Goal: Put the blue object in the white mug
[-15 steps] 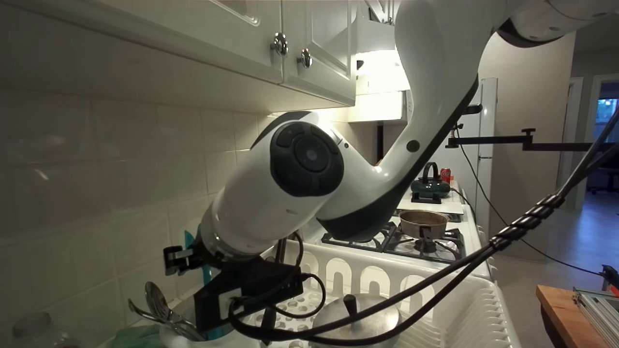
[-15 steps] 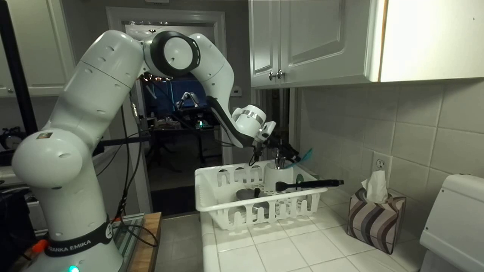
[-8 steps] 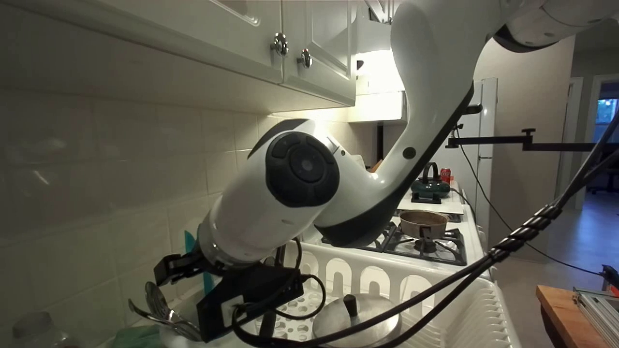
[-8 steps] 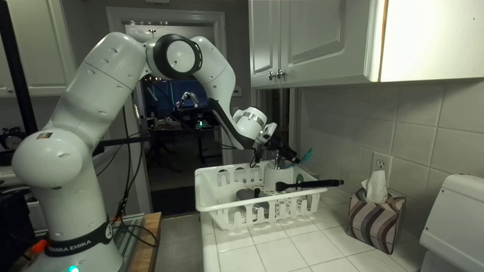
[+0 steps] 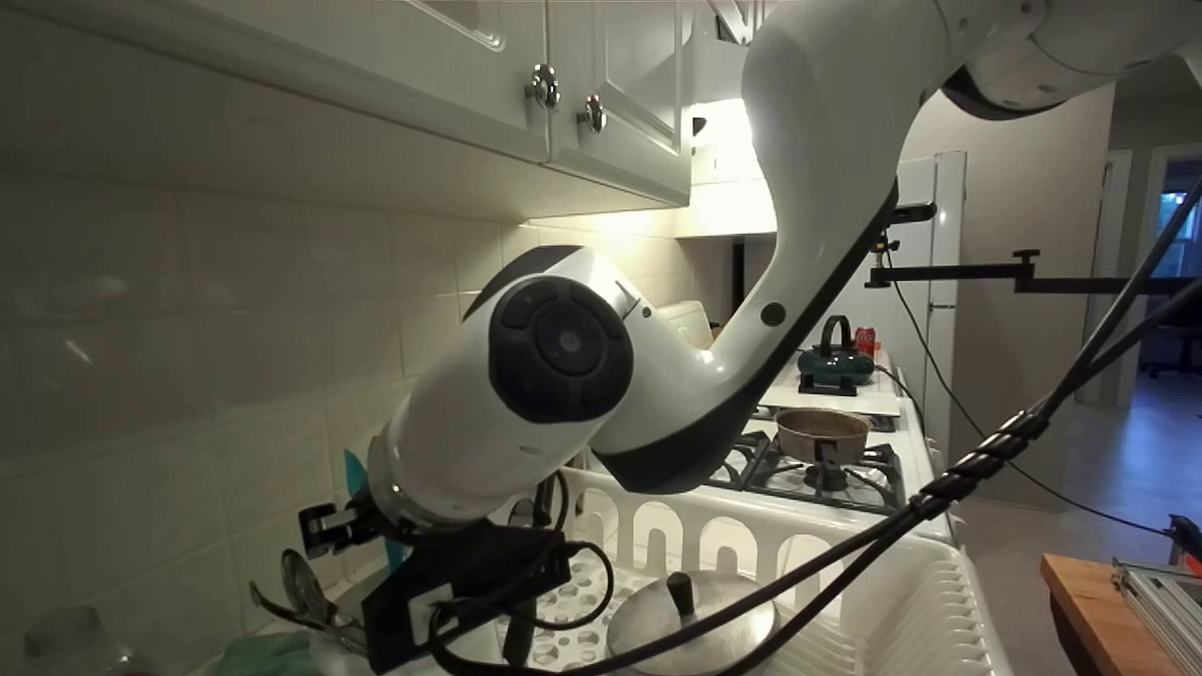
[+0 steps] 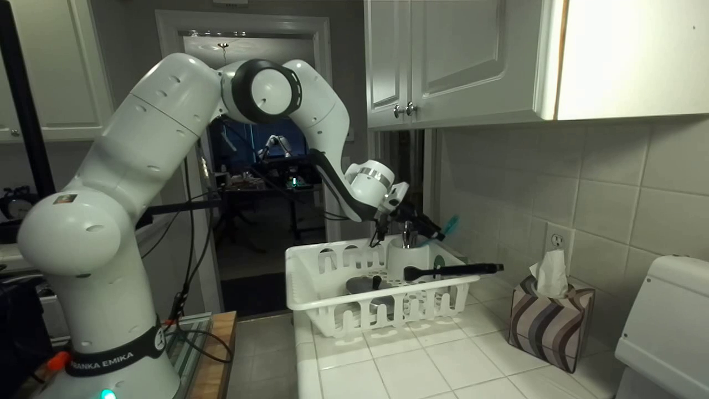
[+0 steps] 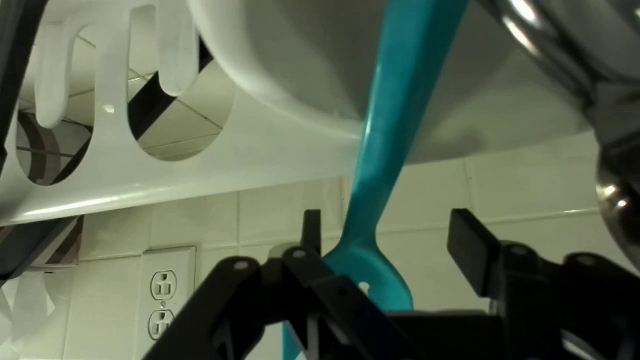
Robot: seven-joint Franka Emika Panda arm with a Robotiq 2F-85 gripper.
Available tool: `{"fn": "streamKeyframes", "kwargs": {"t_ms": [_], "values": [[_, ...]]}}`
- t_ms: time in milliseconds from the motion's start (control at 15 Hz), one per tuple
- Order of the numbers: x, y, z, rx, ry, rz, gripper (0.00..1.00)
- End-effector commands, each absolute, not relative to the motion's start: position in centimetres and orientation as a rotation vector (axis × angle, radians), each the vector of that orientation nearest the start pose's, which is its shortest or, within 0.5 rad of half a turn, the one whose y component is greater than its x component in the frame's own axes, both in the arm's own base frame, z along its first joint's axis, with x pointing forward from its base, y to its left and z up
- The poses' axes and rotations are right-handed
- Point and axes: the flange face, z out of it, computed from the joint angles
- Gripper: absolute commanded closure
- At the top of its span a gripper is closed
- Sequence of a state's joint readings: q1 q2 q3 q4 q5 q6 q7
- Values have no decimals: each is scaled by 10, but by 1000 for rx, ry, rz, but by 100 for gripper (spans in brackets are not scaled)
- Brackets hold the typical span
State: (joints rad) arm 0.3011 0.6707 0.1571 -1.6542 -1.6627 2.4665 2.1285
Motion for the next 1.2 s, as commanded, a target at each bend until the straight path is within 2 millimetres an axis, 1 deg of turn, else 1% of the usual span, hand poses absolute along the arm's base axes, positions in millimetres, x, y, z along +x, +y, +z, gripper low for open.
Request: {"fn": "streamKeyframes", "kwargs": {"t_ms": [0, 67, 133, 333, 400, 533, 867, 1133], "values": [[640, 303, 236, -2811, 516, -1575, 62], [641, 303, 238, -2809, 519, -1574, 70], [640, 304, 239, -2807, 522, -1575, 76], [634, 305, 247, -2794, 523, -1577, 99], [632, 305, 249, -2790, 524, -1578, 99], [627, 307, 253, -2779, 521, -1584, 95], [613, 314, 259, -2752, 468, -1623, 95], [595, 315, 257, -2711, 399, -1693, 95]]}}
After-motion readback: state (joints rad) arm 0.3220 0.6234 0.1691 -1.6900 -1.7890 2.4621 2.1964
